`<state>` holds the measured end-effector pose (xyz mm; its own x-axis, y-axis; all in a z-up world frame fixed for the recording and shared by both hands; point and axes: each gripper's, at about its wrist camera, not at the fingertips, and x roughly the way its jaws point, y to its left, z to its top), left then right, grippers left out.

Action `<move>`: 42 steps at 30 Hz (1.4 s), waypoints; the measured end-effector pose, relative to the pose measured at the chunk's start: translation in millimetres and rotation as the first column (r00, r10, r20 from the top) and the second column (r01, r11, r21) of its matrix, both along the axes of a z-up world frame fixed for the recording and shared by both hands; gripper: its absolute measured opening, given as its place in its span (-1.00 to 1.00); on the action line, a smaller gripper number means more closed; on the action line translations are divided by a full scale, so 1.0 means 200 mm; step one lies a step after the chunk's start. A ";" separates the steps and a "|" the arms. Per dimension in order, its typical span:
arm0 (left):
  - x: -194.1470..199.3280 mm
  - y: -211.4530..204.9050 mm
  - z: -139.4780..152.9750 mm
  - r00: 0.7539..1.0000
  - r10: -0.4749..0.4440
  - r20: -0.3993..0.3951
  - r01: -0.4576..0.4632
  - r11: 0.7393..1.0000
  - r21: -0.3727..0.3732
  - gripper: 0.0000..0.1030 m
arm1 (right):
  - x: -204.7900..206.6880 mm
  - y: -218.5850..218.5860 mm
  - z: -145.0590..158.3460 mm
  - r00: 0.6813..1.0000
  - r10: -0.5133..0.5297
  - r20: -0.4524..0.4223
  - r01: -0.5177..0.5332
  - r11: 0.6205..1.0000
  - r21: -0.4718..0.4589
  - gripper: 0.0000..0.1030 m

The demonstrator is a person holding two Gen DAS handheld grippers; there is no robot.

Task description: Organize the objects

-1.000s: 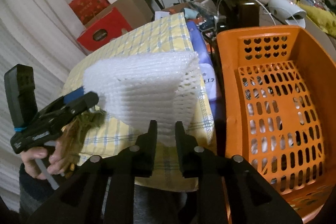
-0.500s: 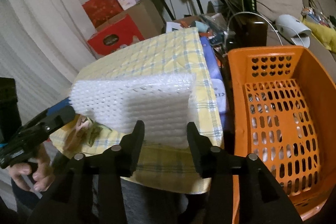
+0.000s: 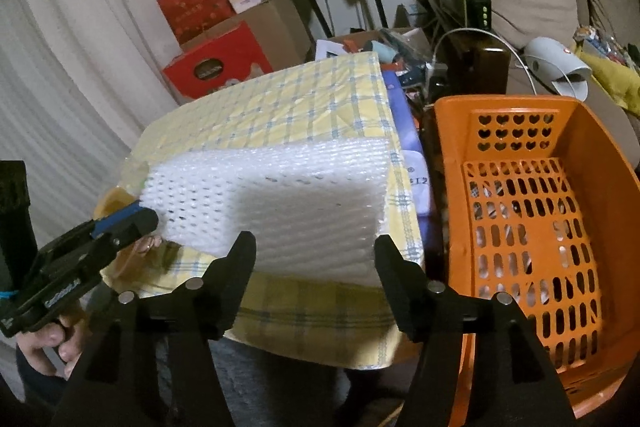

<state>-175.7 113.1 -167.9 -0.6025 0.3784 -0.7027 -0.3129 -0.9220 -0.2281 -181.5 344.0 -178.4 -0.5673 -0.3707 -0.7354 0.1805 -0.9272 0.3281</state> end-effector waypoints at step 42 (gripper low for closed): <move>0.07 0.04 -0.04 0.997 -0.026 0.074 0.025 1.000 0.008 -0.89 | 0.04 -0.07 -0.04 0.995 0.079 -0.060 -0.076 0.996 0.053 0.60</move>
